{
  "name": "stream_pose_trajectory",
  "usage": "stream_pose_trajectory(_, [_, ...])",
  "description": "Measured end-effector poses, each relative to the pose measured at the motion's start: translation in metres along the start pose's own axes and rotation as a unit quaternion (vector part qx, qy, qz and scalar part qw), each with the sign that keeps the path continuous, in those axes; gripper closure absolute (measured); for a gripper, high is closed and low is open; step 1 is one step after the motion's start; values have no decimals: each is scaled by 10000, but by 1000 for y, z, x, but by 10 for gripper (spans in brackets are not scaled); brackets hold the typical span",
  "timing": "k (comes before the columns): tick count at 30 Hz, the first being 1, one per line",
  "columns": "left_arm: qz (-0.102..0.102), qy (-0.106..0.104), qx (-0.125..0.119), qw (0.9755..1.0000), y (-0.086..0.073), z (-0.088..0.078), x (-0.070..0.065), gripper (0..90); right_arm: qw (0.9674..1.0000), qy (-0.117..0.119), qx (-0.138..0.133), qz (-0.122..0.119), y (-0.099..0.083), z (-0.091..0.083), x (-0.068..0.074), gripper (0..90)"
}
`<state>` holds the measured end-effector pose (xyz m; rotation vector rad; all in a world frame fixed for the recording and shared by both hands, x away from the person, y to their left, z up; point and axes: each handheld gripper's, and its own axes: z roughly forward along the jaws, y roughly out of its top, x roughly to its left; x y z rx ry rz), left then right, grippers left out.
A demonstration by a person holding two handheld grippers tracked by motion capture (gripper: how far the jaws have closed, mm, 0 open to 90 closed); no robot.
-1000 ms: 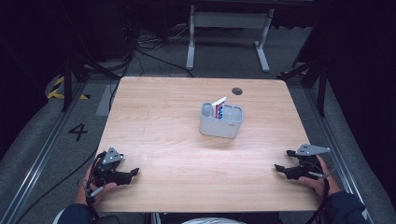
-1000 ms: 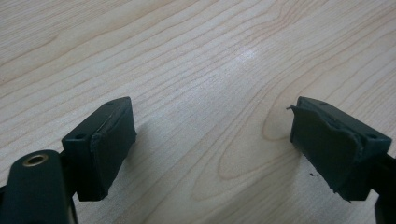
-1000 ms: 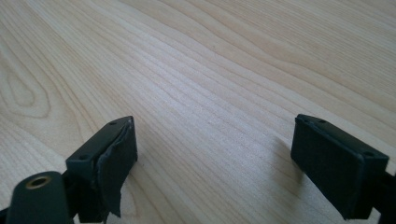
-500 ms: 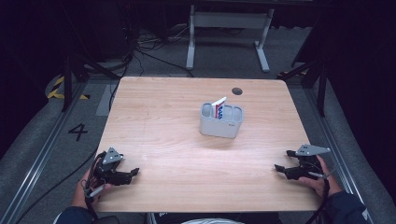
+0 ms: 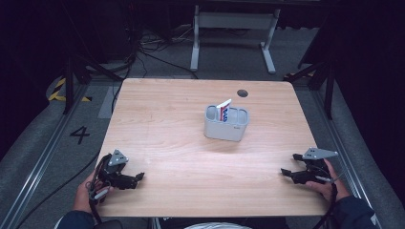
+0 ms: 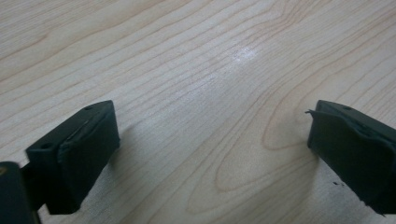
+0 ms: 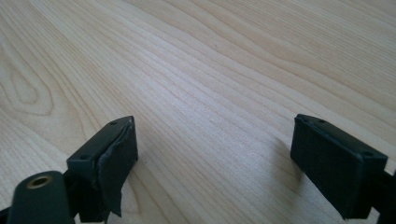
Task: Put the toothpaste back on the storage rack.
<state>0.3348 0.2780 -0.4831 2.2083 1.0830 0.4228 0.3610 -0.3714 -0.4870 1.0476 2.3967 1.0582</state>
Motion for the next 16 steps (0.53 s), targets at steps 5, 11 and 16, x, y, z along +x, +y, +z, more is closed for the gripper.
stream_pose_trajectory(5, [-53, -25, 48, 10000, 1, 0, -1, 0, 10000, 6, -3, -8, 0, 0, 0, 149])
stream_pose_trajectory(11, [-67, -29, 28, 10000, 1, 1, -1, 0, 10000, 13, -4, -17, 0, 0, 0, 149])
stream_pose_trajectory(16, [-75, -27, 29, 10000, 1, 1, -1, 0, 10000, 15, -5, -18, 0, 0, 0, 149])
